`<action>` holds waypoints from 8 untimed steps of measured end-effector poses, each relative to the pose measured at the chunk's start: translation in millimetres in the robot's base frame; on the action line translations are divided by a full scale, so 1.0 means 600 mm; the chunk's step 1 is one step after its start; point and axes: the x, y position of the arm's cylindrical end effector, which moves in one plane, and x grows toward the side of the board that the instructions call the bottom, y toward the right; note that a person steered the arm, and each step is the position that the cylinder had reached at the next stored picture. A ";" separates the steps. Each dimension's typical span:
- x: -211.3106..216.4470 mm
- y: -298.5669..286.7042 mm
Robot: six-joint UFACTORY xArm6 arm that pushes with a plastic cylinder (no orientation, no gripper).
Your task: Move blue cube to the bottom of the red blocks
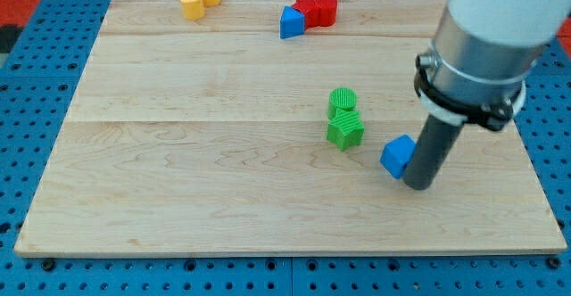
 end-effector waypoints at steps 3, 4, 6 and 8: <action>-0.039 -0.012; -0.077 -0.001; -0.174 0.015; -0.083 0.022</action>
